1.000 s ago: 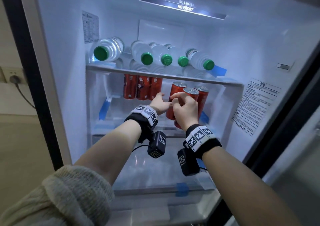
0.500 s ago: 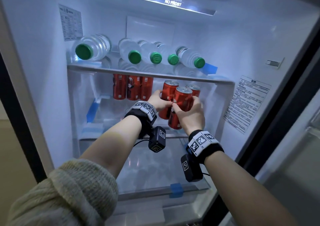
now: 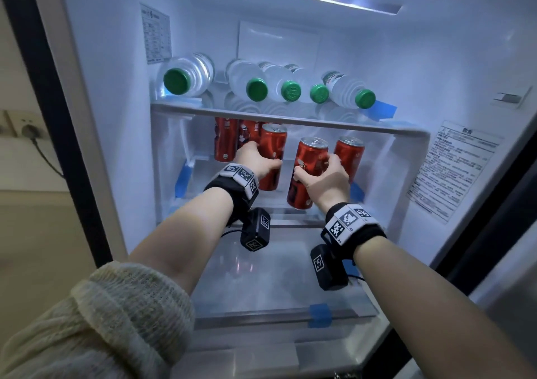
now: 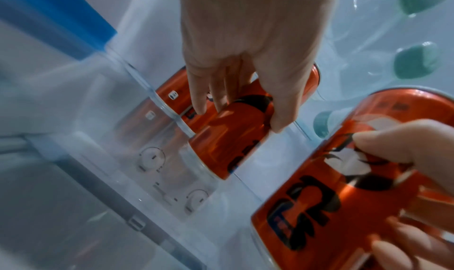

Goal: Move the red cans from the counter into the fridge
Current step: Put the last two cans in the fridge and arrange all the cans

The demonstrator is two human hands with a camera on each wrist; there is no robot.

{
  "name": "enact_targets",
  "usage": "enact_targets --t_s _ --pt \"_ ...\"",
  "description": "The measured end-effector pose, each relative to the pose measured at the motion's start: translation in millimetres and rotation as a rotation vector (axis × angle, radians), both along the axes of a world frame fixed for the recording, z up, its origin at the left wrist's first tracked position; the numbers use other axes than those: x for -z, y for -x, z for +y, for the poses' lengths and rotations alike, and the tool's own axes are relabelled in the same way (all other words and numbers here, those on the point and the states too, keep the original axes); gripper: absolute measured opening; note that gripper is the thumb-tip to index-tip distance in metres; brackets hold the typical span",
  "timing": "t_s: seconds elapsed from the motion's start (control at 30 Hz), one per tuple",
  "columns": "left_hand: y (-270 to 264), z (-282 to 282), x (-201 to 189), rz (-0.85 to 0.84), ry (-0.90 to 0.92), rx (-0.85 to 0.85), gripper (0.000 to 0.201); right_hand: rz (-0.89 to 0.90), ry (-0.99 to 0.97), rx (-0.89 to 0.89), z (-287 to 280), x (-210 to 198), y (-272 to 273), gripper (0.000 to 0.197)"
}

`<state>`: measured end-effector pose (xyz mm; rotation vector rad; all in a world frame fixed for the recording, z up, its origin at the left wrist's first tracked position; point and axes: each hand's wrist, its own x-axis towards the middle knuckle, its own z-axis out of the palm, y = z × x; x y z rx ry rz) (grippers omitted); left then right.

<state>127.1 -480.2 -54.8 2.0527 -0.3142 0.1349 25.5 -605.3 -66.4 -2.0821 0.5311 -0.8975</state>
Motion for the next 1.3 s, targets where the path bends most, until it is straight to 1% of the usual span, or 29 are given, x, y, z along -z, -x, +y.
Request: enact_targets --t_s 0.1,0.2,0.27,0.4,0.5,0.57,0.67,0.73,0.87,1.0,1.1,1.3 --pt "-9 18 0 -0.002 0.018 -0.053 0.045 0.060 -0.038 -0.100 14 -5 -19 0.044" --pt "-16 30 -1 0.001 -0.006 -0.095 0.050 0.126 -0.071 -0.189 28 -11 -43 0.051" --pt "-19 38 -3 0.005 -0.033 -0.121 0.051 0.150 -0.088 -0.225 34 -14 -57 0.056" --pt "-30 53 -7 0.024 -0.058 -0.160 0.039 0.181 -0.073 -0.251 39 -18 -82 0.049" --pt "-39 62 -9 0.049 -0.078 -0.208 0.044 0.230 -0.074 -0.276 37 -15 -102 0.048" --pt "-44 65 -13 0.065 -0.095 -0.226 0.045 0.266 -0.067 -0.281 37 -18 -113 0.046" --pt "-46 68 -17 0.079 -0.104 -0.235 0.037 0.318 -0.018 -0.258 39 -25 -124 0.040" --pt "-48 68 -18 0.076 -0.116 -0.242 0.041 0.338 -0.005 -0.247 42 -28 -131 0.037" --pt "-58 69 -17 0.078 -0.106 -0.240 0.051 0.317 -0.066 -0.250 45 -24 -151 0.029" --pt "-66 65 -15 0.097 -0.046 -0.216 0.049 0.297 -0.109 -0.234 48 -21 -156 0.029" --pt "-68 62 -15 0.098 -0.005 -0.204 0.048 0.291 -0.103 -0.231 50 -19 -157 0.031" --pt "-66 60 -14 0.109 -0.013 -0.192 0.054 0.309 -0.081 -0.223 51 -18 -152 0.032"
